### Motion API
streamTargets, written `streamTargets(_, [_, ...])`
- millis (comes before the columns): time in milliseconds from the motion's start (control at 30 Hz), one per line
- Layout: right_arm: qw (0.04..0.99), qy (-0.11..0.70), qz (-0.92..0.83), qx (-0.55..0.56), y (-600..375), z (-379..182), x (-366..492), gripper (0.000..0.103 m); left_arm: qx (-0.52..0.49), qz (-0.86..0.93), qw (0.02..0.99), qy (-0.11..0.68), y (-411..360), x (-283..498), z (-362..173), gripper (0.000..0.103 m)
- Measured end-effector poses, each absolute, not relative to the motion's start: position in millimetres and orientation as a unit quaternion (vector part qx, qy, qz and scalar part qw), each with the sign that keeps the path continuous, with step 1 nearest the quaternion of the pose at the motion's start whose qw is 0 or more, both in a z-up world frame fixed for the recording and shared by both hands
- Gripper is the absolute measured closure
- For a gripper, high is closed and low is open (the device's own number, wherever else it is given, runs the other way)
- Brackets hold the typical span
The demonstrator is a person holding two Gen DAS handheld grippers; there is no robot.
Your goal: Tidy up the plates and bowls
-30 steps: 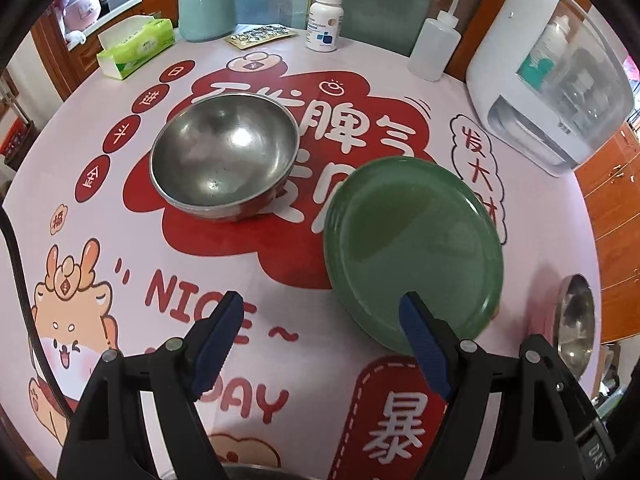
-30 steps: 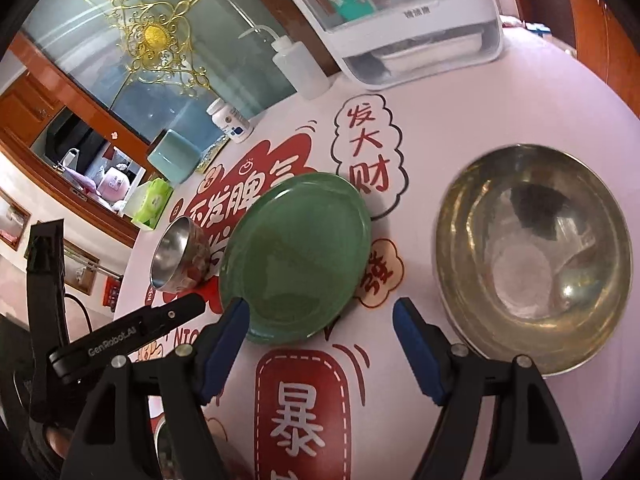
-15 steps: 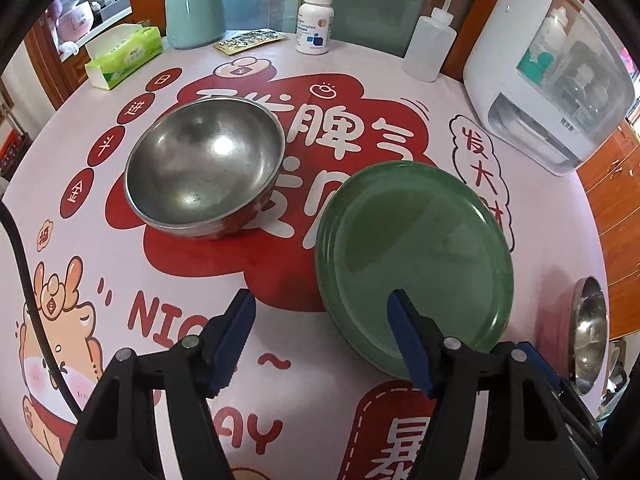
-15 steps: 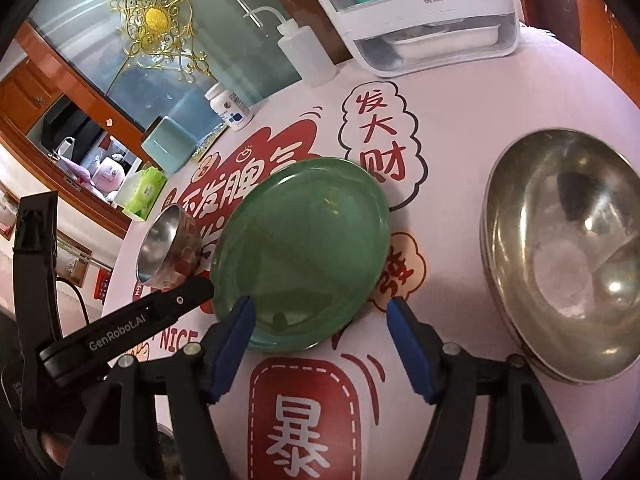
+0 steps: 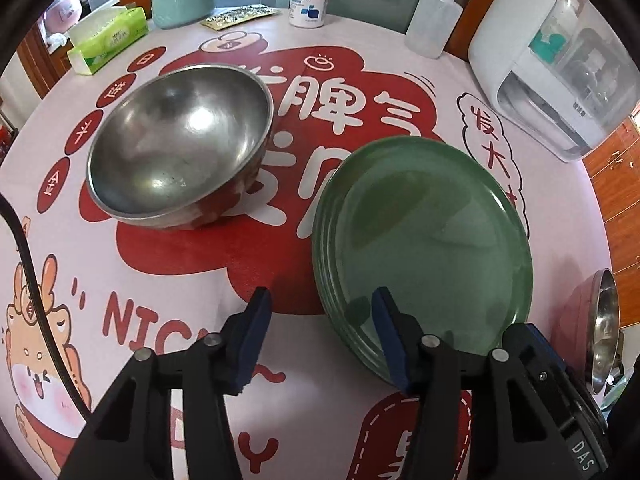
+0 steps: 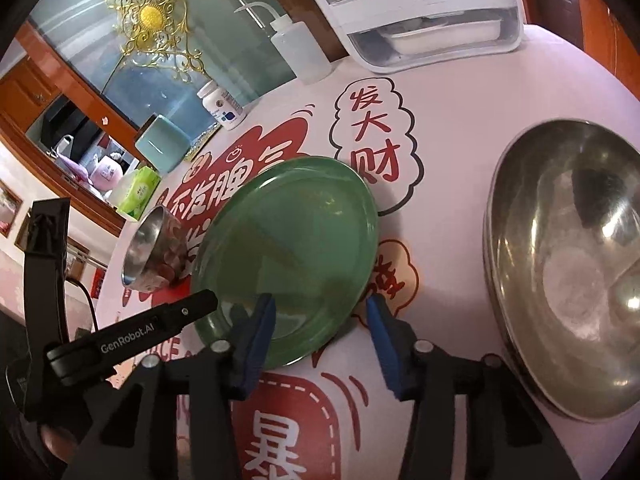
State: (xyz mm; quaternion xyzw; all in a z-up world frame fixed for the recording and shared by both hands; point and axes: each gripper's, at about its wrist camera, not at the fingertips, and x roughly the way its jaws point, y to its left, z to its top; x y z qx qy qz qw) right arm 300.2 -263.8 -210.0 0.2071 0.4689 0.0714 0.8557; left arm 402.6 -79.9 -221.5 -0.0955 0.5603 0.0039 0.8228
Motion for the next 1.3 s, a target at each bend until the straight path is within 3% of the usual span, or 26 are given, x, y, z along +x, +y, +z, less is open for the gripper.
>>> streamTargets(300, [0.858, 0.469, 0.056, 0.202, -265, -216, 305, 0.072, -0.097, -0.013, 0.824, 0.559, -78, 407, -225, 0.069])
streamTargets(367, [0.859, 0.468, 0.054, 0.202, -266, -218, 306, 0.074, -0.101, -0.021, 0.825, 0.555, -77, 407, -225, 0.077])
streamTargets(533, [0.860, 0.464, 0.050, 0.206, -267, -220, 306, 0.079, -0.105, -0.032, 0.829, 0.549, -79, 407, -225, 0.082])
streamTargets(767, [0.864, 0.454, 0.045, 0.212, -269, -222, 307, 0.081, -0.108, -0.040, 0.829, 0.546, -78, 407, -226, 0.083])
streamTargets(867, [0.864, 0.454, 0.040, 0.213, -271, -223, 307, 0.089, -0.105, -0.039, 0.830, 0.546, -77, 407, -226, 0.083])
streamTargets(1300, [0.862, 0.446, 0.054, 0.232, -281, -222, 305, 0.090, -0.104, -0.049, 0.835, 0.538, -81, 401, -223, 0.084])
